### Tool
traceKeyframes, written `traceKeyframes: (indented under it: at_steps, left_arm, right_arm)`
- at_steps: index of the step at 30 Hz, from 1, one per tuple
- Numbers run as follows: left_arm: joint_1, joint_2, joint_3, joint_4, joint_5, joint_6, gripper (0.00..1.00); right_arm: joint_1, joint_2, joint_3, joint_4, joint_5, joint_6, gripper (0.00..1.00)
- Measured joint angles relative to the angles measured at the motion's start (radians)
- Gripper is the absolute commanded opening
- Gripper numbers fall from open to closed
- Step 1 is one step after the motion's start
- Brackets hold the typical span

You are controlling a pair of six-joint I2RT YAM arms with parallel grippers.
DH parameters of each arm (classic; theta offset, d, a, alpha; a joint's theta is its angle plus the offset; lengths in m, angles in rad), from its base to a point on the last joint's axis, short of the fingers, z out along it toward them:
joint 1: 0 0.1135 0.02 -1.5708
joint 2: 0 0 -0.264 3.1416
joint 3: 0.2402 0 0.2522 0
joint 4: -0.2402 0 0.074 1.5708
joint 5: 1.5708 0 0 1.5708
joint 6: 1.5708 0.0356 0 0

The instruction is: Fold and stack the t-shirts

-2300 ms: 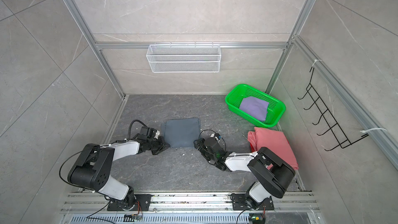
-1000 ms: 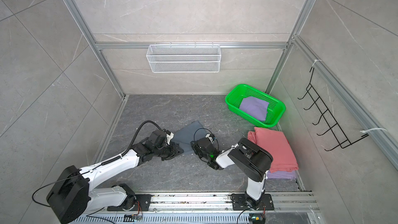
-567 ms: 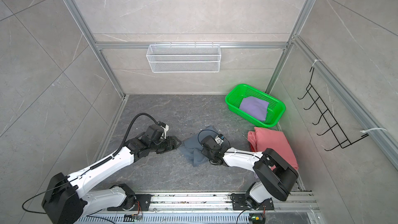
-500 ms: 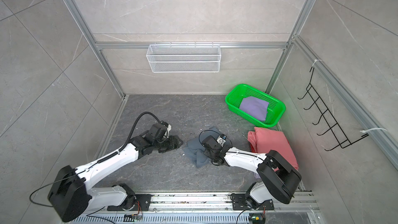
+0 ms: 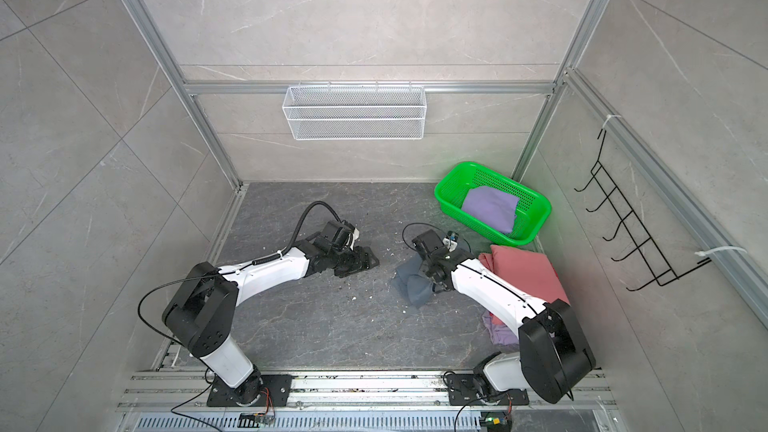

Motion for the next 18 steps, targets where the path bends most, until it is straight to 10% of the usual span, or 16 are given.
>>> traceKeyframes:
  at_steps: [18]
  left_arm:
    - [0.000, -0.016, -0.063, 0.042, 0.000, 0.003, 0.78]
  right_arm:
    - [-0.455, -0.023, 0.353, -0.122, -0.163, -0.225, 0.00]
